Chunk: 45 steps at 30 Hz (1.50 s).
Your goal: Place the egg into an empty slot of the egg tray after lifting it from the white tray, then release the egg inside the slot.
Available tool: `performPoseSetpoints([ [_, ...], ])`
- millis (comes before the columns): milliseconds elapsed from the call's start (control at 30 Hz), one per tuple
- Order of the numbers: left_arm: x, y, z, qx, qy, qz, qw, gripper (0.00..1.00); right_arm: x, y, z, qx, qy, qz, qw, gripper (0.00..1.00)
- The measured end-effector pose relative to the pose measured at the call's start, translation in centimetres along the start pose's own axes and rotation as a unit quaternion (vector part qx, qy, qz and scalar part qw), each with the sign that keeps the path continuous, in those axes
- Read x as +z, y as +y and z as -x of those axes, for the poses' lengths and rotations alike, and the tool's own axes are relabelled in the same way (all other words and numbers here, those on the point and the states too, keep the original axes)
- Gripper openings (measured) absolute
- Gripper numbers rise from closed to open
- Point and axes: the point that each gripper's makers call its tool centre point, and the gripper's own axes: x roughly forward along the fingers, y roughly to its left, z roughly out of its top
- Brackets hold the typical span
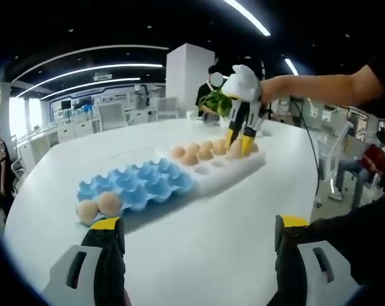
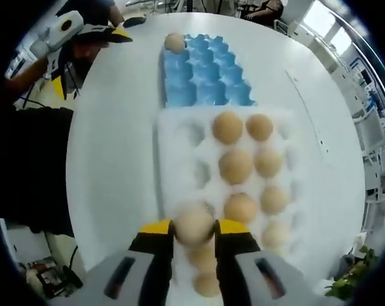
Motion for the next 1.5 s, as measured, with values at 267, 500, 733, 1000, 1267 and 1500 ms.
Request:
performPoseSetpoints([
  [267,0.3,-0.5,0.1,-0.006,-0.003,-0.005,1.0000,1.00,1.0,0.6,0.0,0.018,-0.008,0.007,0.9998,0.25],
  [500,-0.1,-0.6,0.4,-0.005,-0.002,-0.004,1.0000,1.00,1.7,0.6,-1.0,0.030,-0.022,0.004,0.9993,0.25],
  [733,-0.5,-0.5,0.5,-0.004,0.004,-0.006,1.0000,1.00,1.6,0.3,-1.5,0.031,-0.021,0.002,0.9993,0.26],
  [1000,-0.9,-0.5,0.4,-0.004,0.006,-0.001,1.0000,1.00,1.4,0.0,-1.9,0.027,-0.010,0.007,0.9996,0.27],
  [1267,-1.0,-0.4,0.4,-0.004,0.009,-0.003,0.9999,1.00,1.6,-0.1,-2.3,0.025,-0.016,0.005,0.9995,0.27],
  [1500,-1.0,-0.1,0.8,0.001,0.009,-0.004,0.9999,1.00,1.4,-0.3,-2.8,0.021,-0.013,0.007,0.9997,0.28],
])
